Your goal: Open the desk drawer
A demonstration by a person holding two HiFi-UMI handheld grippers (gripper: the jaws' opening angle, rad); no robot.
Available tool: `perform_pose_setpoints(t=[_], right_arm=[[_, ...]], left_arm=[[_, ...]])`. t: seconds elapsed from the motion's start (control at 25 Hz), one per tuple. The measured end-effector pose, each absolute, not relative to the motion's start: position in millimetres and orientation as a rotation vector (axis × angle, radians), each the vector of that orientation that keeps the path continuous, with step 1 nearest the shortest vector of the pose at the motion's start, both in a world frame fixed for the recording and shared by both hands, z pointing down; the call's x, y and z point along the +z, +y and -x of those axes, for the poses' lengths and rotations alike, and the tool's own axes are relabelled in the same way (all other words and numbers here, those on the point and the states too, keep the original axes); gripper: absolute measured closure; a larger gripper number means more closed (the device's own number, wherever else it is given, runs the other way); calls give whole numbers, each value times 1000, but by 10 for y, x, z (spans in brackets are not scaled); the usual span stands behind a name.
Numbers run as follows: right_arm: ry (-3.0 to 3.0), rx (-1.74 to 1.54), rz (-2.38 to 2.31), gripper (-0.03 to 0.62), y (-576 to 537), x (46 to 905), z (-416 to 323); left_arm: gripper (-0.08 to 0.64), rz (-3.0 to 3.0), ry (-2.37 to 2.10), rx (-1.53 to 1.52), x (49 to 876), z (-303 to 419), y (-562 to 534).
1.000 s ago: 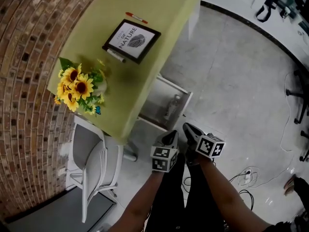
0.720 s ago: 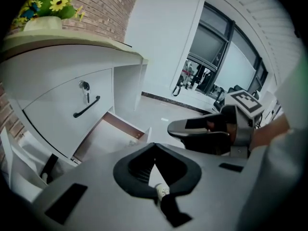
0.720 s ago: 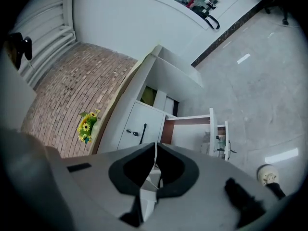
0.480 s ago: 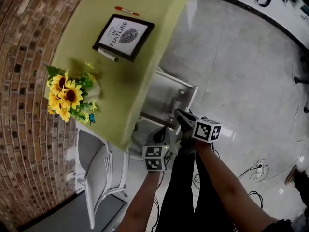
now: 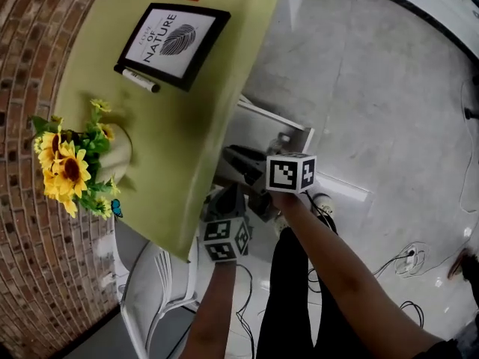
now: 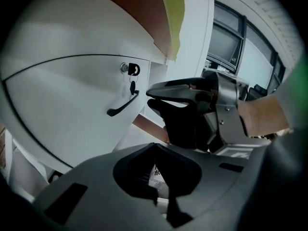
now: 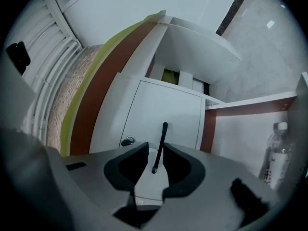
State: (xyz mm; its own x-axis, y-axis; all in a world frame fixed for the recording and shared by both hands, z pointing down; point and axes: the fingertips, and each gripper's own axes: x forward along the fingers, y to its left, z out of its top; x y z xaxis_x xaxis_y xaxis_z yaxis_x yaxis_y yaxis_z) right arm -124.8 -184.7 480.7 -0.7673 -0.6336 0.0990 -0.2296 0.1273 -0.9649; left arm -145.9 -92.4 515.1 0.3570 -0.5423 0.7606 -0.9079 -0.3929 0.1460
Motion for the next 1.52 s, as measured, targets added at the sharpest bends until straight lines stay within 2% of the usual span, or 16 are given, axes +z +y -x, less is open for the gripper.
perform_pose_setpoints(t=[0.6, 0.64, 0.68, 0.72, 1.52], right_arm=[[1921, -1734, 673, 486, -2264, 4905, 1533], [1891, -1748, 669, 490, -2259, 4931, 1528], [1862, -1760, 672, 555, -2256, 4959, 1522], [1840, -1764, 678, 563, -2255, 4977, 1519], [1819, -1762, 711, 568, -2207, 4953, 1497]], left_arm=[[551, -1960, -1299, 725, 5383, 1628, -936], [551, -1958, -1299, 725, 5393, 1632, -934], [551, -1956, -1299, 727, 5404, 1638, -934], [551, -1953, -1300, 730, 5415, 1645, -936], [551, -1912, -1313, 701, 5393, 1494, -680]])
